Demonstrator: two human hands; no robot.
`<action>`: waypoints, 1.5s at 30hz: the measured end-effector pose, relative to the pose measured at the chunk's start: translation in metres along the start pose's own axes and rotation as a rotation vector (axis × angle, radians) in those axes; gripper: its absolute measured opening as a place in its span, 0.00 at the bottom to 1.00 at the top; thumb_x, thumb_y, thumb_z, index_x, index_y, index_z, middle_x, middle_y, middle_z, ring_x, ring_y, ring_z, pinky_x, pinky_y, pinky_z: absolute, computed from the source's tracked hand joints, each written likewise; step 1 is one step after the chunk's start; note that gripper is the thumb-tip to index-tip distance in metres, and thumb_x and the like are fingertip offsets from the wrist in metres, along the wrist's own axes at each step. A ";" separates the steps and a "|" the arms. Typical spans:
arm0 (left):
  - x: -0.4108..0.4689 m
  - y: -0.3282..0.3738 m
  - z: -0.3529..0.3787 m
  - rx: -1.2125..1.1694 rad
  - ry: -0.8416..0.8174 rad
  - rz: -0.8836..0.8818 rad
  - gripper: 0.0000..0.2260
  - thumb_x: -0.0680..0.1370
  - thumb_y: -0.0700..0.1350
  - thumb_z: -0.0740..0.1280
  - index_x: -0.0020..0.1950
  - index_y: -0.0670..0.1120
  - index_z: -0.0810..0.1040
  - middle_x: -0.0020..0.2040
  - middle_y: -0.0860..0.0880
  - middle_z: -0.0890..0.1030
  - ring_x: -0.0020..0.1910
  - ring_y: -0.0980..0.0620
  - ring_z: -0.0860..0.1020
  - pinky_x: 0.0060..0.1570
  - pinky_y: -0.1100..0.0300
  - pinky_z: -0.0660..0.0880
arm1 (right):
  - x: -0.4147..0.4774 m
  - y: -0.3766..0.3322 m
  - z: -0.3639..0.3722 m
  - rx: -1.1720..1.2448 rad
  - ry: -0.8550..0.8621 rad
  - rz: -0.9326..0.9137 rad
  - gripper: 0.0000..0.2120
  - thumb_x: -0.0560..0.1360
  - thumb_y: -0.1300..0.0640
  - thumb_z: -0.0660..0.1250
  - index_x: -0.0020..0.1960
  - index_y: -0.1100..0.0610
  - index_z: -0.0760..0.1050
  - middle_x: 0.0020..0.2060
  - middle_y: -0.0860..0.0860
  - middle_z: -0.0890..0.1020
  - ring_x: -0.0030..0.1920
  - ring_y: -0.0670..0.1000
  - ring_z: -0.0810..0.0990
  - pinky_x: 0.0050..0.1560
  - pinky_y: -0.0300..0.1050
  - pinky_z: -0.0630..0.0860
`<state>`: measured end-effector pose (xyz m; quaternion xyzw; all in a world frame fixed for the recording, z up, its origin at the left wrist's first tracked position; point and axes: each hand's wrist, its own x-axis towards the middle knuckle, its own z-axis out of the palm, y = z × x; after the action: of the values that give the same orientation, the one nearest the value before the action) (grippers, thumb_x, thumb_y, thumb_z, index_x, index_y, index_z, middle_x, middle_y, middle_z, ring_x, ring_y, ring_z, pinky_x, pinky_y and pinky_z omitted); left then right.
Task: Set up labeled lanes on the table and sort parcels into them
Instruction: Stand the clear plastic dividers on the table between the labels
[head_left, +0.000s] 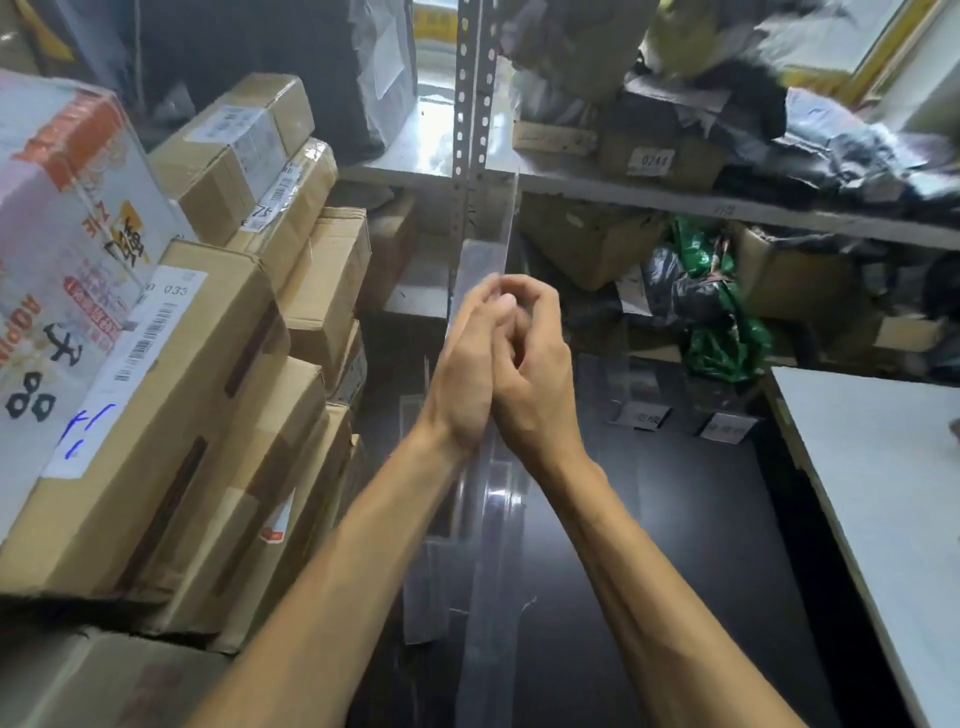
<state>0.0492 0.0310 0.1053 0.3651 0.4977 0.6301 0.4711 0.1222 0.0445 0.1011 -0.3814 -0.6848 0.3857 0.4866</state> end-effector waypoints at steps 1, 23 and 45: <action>0.001 0.003 0.014 -0.014 -0.033 -0.013 0.18 0.80 0.51 0.59 0.67 0.45 0.74 0.50 0.51 0.80 0.50 0.58 0.81 0.53 0.64 0.76 | 0.002 0.003 -0.008 0.039 0.033 0.065 0.16 0.83 0.61 0.62 0.70 0.56 0.68 0.43 0.56 0.81 0.44 0.43 0.82 0.46 0.34 0.78; -0.119 -0.139 0.128 0.064 0.026 -0.268 0.14 0.74 0.54 0.59 0.57 0.54 0.73 0.60 0.42 0.77 0.58 0.48 0.77 0.59 0.57 0.74 | -0.151 0.135 -0.115 0.016 0.098 0.569 0.15 0.83 0.55 0.60 0.66 0.57 0.77 0.61 0.53 0.82 0.62 0.51 0.81 0.57 0.34 0.76; -0.112 -0.237 0.108 0.356 -0.026 -0.661 0.23 0.85 0.46 0.59 0.80 0.50 0.62 0.64 0.49 0.77 0.64 0.50 0.76 0.69 0.47 0.72 | -0.188 0.183 -0.139 -0.315 0.186 0.641 0.08 0.80 0.58 0.67 0.56 0.53 0.69 0.49 0.50 0.75 0.51 0.51 0.76 0.46 0.33 0.71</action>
<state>0.2371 -0.0315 -0.0984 0.2689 0.6843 0.3430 0.5846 0.3272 -0.0275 -0.1013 -0.6802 -0.5342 0.3723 0.3366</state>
